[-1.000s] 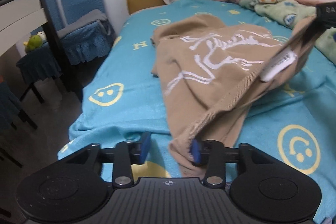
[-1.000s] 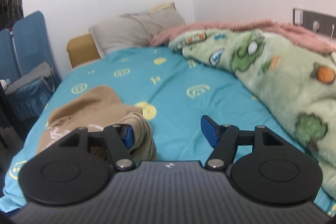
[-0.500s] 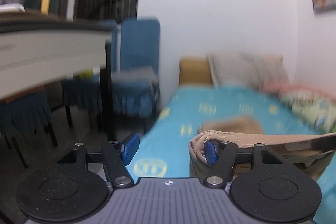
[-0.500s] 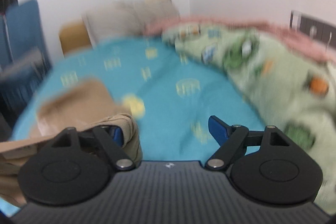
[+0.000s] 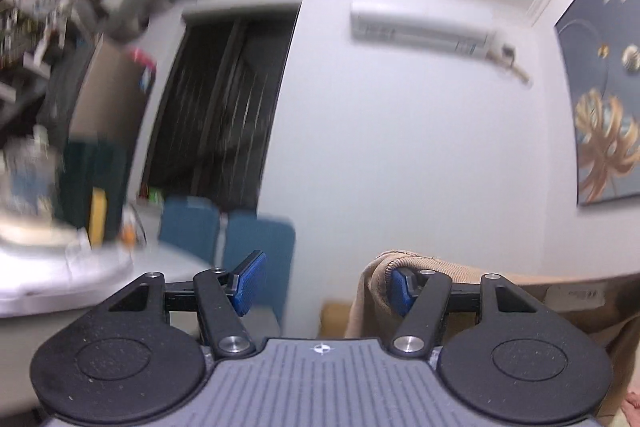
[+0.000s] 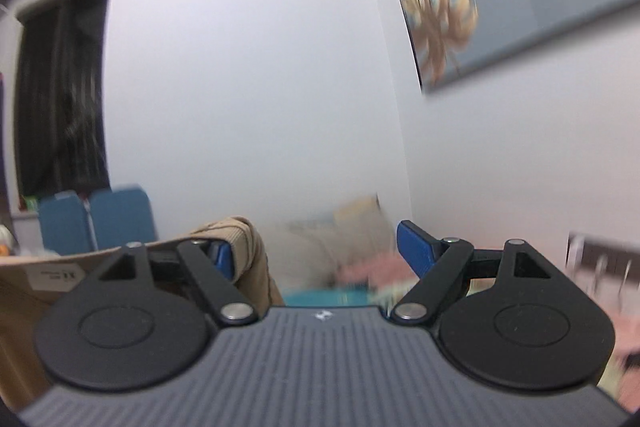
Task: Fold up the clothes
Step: 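Lift the T-shirt high with both grippers and shake it out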
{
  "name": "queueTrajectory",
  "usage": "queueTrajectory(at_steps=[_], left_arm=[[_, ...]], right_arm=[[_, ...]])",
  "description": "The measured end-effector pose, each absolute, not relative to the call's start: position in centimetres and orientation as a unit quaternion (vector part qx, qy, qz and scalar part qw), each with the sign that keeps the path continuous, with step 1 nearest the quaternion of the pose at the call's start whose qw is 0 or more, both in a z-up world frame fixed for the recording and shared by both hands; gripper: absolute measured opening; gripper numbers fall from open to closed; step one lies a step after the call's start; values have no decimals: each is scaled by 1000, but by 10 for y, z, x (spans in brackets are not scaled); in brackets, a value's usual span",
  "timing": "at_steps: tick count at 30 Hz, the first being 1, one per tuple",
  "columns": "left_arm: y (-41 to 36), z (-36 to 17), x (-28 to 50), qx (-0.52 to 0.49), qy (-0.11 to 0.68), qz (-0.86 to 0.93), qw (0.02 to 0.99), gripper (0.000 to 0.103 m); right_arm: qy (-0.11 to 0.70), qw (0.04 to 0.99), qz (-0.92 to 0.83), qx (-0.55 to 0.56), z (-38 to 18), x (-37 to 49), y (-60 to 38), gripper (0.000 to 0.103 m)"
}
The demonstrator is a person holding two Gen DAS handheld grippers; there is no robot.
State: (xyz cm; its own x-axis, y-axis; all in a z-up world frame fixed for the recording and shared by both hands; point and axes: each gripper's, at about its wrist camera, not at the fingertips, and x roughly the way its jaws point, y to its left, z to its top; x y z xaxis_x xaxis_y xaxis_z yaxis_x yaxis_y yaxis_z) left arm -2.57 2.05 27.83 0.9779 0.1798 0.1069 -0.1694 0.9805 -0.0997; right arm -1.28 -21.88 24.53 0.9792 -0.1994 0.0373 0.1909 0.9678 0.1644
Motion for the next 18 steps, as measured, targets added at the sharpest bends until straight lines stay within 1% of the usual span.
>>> queueTrajectory(at_steps=[5,8,11,15,18], left_arm=[[18,344,-105,-30,-109,91,989,65],[14,372,-158,-38,-134,90,986,65],[11,395,-190,-51,-133,83,986,64],[10,401,-185,-56,-92,72,992,62],[14,378,-155,-55,-51,66,995,62]], right_arm=[[-81,991,-71,83,309,-95,-214,81],[-100,989,-62,85,333,-139,-212,81],[-110,989,-61,84,346,-171,-211,83],[-66,991,-52,103,340,-162,-226,83],[-23,992,-45,119,317,-132,-233,83]])
